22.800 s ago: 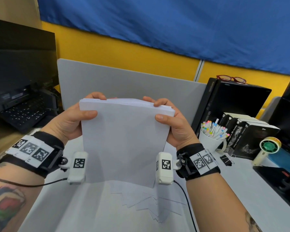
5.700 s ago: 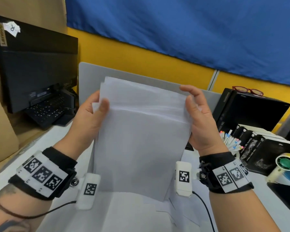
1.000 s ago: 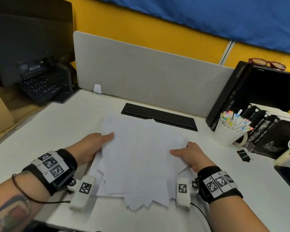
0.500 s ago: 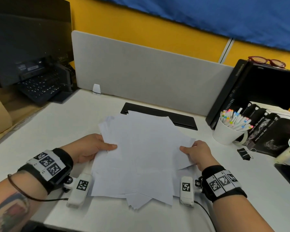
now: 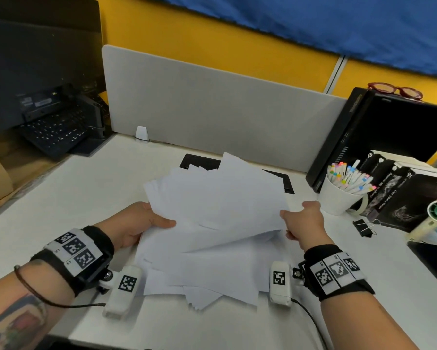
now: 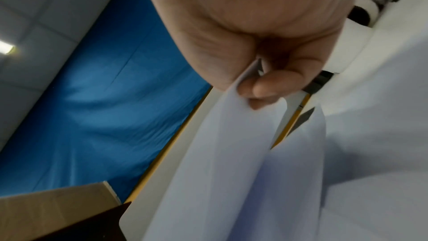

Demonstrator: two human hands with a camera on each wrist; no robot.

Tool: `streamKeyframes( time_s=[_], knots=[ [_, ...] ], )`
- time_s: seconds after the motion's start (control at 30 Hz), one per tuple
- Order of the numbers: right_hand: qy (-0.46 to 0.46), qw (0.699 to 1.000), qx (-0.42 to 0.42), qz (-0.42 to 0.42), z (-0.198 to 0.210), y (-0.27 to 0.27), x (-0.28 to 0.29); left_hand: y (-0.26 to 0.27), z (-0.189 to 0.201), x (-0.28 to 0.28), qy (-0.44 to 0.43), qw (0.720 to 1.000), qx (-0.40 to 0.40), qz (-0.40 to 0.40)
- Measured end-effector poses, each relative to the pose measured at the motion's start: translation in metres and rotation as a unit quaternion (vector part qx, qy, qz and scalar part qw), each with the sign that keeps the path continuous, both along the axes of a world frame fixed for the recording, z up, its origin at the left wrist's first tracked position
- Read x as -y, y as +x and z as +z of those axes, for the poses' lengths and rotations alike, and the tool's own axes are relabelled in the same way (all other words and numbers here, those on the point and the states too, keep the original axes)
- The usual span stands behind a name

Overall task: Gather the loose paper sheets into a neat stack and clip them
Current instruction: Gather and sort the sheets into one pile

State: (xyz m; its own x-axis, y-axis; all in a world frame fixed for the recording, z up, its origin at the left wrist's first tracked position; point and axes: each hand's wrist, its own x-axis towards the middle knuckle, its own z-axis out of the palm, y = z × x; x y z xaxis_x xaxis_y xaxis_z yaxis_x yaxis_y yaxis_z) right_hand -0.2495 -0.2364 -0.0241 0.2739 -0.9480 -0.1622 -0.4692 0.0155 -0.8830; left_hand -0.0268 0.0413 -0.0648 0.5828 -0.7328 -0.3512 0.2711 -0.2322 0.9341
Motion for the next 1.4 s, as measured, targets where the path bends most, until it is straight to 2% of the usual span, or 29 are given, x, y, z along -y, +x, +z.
streamKeyframes(
  time_s=[0.1, 0.2, 0.27, 0.37, 0.4, 0.47, 0.5, 0.57, 0.67, 0.77, 0.9, 1.1, 1.4],
  knots=[
    [-0.045, 0.999, 0.021, -0.019, 0.008, -0.002, -0.006, -0.002, 0.000, 0.002, 0.001, 1.000, -0.005, 0.024],
    [0.001, 1.000, -0.006, 0.010, 0.015, 0.003, -0.024, -0.003, 0.002, 0.001, 0.000, 1.000, -0.006, 0.024],
    [0.023, 0.993, -0.071, 0.092, 0.018, 0.007, -0.036, -0.001, 0.002, -0.001, -0.003, 1.000, -0.001, 0.006],
    [-0.015, 0.962, -0.169, 0.213, 0.023, 0.010, -0.049, 0.004, -0.003, -0.001, -0.019, 1.000, -0.005, -0.006],
    [-0.021, 0.963, -0.161, 0.214, 0.027, 0.010, -0.053, 0.005, -0.005, -0.001, -0.023, 1.000, -0.005, -0.007],
    [0.011, 0.977, -0.080, 0.197, 0.037, 0.005, -0.060, 0.006, -0.005, -0.001, -0.024, 1.000, -0.005, -0.010],
    [0.030, 0.976, -0.035, 0.215, 0.041, 0.003, -0.063, 0.006, -0.005, -0.001, -0.023, 1.000, -0.005, -0.013],
    [0.048, 0.950, -0.025, 0.307, 0.047, -0.001, -0.071, 0.006, -0.004, -0.002, -0.022, 0.999, -0.009, -0.022],
    [-0.013, 0.892, -0.164, 0.421, 0.042, 0.004, -0.089, 0.004, 0.002, -0.005, -0.023, 0.998, -0.009, -0.057],
    [-0.127, 0.850, -0.274, 0.432, 0.030, 0.015, -0.105, 0.004, 0.011, -0.011, -0.013, 0.993, -0.015, -0.120],
    [-0.156, 0.832, -0.307, 0.436, 0.024, 0.026, -0.118, 0.006, 0.014, -0.017, 0.015, 0.982, 0.025, -0.188],
    [-0.269, 0.782, -0.363, 0.430, 0.032, 0.038, -0.134, 0.004, 0.015, -0.016, 0.024, 0.977, 0.057, -0.202],
    [-0.321, 0.769, -0.343, 0.434, 0.035, 0.047, -0.150, -0.007, 0.024, -0.014, 0.025, 0.975, 0.082, -0.206]
  ],
)
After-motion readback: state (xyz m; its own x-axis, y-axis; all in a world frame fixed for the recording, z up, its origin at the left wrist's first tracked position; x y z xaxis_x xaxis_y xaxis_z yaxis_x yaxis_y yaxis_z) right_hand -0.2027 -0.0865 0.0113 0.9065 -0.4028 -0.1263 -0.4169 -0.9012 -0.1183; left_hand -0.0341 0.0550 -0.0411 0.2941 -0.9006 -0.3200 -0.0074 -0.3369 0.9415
